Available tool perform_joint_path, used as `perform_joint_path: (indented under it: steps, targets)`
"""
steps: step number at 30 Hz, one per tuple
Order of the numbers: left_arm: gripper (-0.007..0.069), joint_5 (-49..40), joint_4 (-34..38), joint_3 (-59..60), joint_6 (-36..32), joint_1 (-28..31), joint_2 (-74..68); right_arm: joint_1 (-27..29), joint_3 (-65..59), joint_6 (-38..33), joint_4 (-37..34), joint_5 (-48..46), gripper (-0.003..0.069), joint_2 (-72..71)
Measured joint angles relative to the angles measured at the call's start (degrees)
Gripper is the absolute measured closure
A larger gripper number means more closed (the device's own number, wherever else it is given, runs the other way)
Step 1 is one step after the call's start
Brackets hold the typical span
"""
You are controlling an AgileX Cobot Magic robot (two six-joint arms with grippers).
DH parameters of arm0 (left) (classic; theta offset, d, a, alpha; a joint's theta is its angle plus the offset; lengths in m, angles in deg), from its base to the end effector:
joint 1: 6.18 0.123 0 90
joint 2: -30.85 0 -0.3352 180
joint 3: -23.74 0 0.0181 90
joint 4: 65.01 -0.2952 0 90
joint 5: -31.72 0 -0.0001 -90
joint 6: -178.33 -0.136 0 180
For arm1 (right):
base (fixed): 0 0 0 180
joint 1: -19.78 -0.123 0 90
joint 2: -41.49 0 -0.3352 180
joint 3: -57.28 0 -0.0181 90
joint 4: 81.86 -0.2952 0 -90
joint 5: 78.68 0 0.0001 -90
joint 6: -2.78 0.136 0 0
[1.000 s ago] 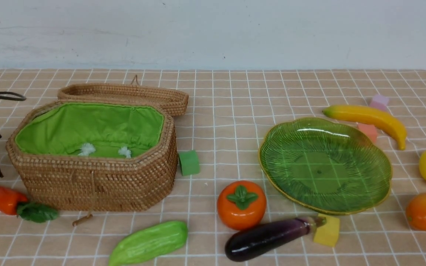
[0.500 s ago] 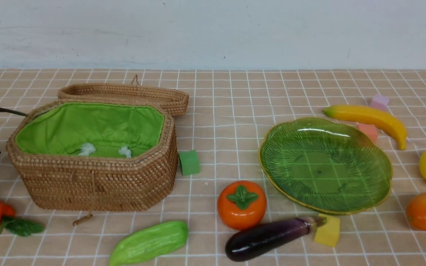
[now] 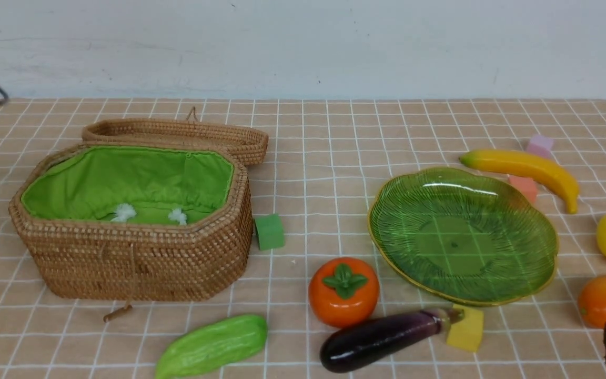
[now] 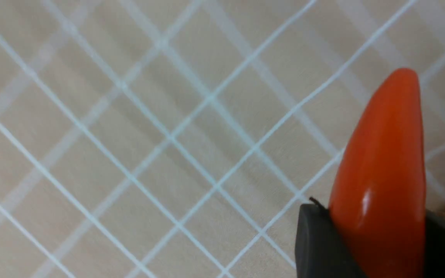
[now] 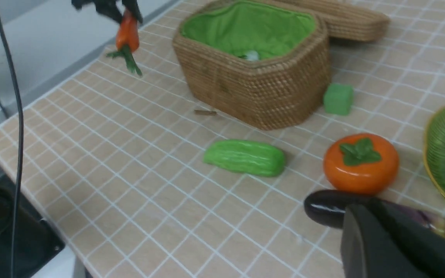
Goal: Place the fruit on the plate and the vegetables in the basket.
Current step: Use the left arm to grab a carrot and put it into the left basket, then take a chayote with your left arm and place it on the basket on the left.
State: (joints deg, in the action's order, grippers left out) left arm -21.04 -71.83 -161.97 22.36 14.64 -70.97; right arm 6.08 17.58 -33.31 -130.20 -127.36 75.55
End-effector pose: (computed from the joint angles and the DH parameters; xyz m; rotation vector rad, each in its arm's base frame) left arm 0.4015 0.1664 0.3220 -0.9342 2.4189 0.1287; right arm 0.0847 0.0992 0.3705 -0.6168 1.8379 0.7392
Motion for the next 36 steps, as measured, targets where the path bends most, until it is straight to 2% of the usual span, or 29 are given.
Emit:
perform_joint_path:
  steps: [3, 4, 6, 7, 8, 9, 10, 13, 15, 19, 22, 24, 25, 27, 30, 31, 32, 35, 36]
  targets:
    - [0.0371, 3.0, 3.9, -0.8, -13.7, -3.2, 6.7, 0.0, 0.0, -0.8, -1.2, -0.2, 0.0636, 0.0]
    - [0.0371, 3.5, 4.9, -1.0, -16.2, -4.0, 7.0, 0.0, 0.0, -1.0, -1.3, -0.2, 0.0636, 0.0]
    - [0.0371, 6.1, 9.7, -1.6, -29.1, -8.8, 9.6, 0.0, 0.0, -1.0, -1.4, -0.2, 0.0634, 0.0]
    - [0.0371, 7.8, 13.7, -2.0, -43.3, -14.8, 10.1, 0.0, 0.0, -1.0, -1.4, -0.4, 0.0634, 0.0]
    - [0.0371, 8.4, 15.1, -2.1, -50.7, -18.3, 9.8, 0.0, 0.0, -1.0, -1.4, -0.8, 0.0633, 0.0]
    - [0.0371, 8.5, 15.2, -2.1, -52.1, -19.0, 9.7, 0.0, 0.0, -1.0, -1.4, -0.8, 0.0633, 0.0]
    - [0.0371, 8.9, 15.9, -2.1, -59.8, -23.0, 8.8, 0.0, 0.0, -1.0, -1.4, -1.8, 0.0632, 0.0]
    - [0.0371, 10.1, 15.6, -2.1, -74.6, -31.3, 5.2, 0.0, 0.0, -1.0, -1.4, -4.8, 0.0631, 0.0]
    - [0.0371, 11.5, 13.5, -2.1, -79.5, -34.4, 2.6, 0.0, 0.0, -1.0, -1.4, -6.2, 0.0631, 0.0]
    - [0.0351, 11.9, 6.8, -2.1, -82.5, -37.5, -3.2, 0.0, 0.0, -1.0, -2.0, -8.3, 0.0631, 0.0]
    - [0.0270, 11.5, 4.1, -2.0, -81.6, -37.7, -5.1, 0.0, 0.0, -1.0, -2.9, -9.1, 0.0631, 0.0]
    - [0.0153, 11.0, 0.0, -1.9, -79.0, -37.7, -5.6, 0.0, 0.0, -1.0, -3.9, -9.5, 0.0631, 0.0]
    - [0.0144, 10.9, -0.3, -1.9, -79.0, -37.7, -5.6, 0.0, 0.0, -1.0, -4.0, -9.5, 0.0630, 0.0]
    - [0.0055, 10.2, -2.8, -1.9, -76.3, -37.7, -5.5, 0.0, 0.0, -1.0, -4.2, -9.5, 0.0629, 0.0]
    - [0.0003, 7.7, -3.5, -1.9, -73.4, -37.7, -4.7, 0.0, 0.0, -1.0, -4.2, -9.0, 0.0626, 0.0]
    - [0.0001, 7.0, -3.3, -1.9, -72.8, -37.7, -4.5, 0.0, 0.0, -0.9, -4.2, -9.0, 0.0626, 0.0]
    - [0.0011, 4.9, -1.6, -1.9, -68.7, -37.7, -2.8, 0.0, 0.1, -0.3, -4.0, -8.9, 0.0624, 0.0]
    - [0.0098, 0.1, 3.2, -1.9, -59.1, -37.7, 1.2, 0.0, 1.4, 1.4, -1.9, -9.4, 0.0623, 0.0]
    - [0.0120, -0.7, 3.9, -1.8, -57.9, -37.7, 1.5, 0.0, 1.5, 1.5, -1.9, -9.4, 0.0623, 0.0]
